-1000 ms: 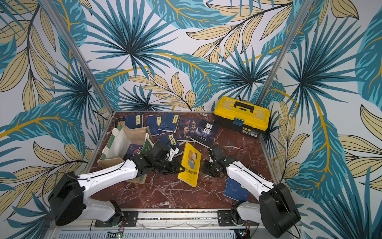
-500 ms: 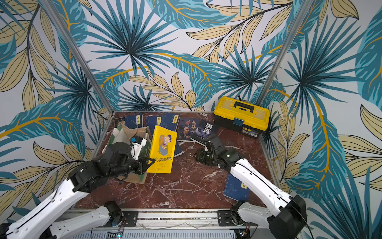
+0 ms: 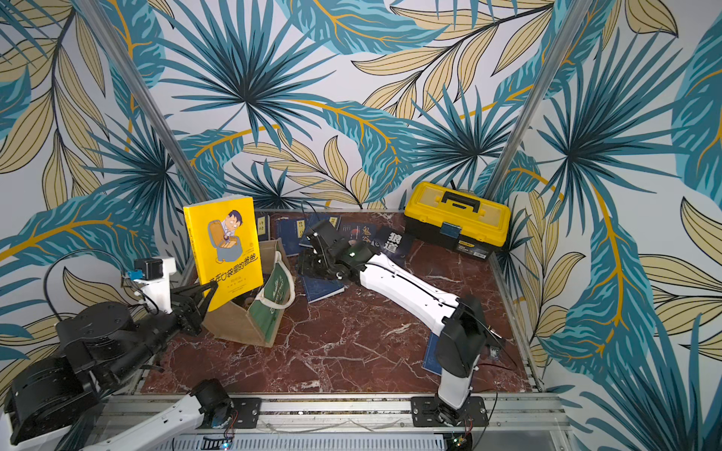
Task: Put the books into the canvas bag
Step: Place the book in the canvas bag.
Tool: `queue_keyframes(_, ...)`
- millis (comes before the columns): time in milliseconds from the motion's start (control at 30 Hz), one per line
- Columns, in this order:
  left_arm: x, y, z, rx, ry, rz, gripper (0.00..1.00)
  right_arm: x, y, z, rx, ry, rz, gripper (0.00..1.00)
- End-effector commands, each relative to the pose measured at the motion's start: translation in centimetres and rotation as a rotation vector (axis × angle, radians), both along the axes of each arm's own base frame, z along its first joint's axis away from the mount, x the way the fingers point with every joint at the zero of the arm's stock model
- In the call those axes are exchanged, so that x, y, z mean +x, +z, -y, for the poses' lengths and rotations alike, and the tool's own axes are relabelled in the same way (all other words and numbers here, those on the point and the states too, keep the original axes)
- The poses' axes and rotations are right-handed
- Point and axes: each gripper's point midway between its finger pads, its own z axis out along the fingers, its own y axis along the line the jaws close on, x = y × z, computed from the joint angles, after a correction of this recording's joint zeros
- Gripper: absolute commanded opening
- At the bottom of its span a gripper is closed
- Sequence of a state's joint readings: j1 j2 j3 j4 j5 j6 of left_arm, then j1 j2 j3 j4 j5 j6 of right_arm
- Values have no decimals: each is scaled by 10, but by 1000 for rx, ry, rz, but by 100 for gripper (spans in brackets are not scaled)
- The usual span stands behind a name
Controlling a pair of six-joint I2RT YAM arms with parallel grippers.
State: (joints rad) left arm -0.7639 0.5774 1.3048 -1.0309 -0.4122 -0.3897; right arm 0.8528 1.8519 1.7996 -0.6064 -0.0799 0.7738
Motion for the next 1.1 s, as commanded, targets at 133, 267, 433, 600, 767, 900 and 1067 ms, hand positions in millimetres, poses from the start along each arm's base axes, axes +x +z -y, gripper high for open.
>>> queue_keyframes(133,-6,32,-37,-31,141,127,0,-1,3,-50,58,95,-9,59)
queue_keyframes(267,-4,20,-41,-11,168,103,0,-3,-9,-62,68,114,-43,59)
queue_keyframes(433,5,5,-38,48,190,73,0,-13,-23,-55,0,139,-51,56)
queue_keyframes(600,17,-2,-21,107,154,33,0,-23,-33,-45,-48,169,-67,49)
queue_keyframes(767,24,-6,0,128,81,-6,0,-28,-33,-37,-69,185,-63,35)
queue_keyframes(900,26,-20,18,171,9,-93,0,-27,-33,-35,-72,180,-53,32)
queue_keyframes(1067,26,-43,24,263,-19,-220,0,-28,-33,-34,-60,178,-52,19)
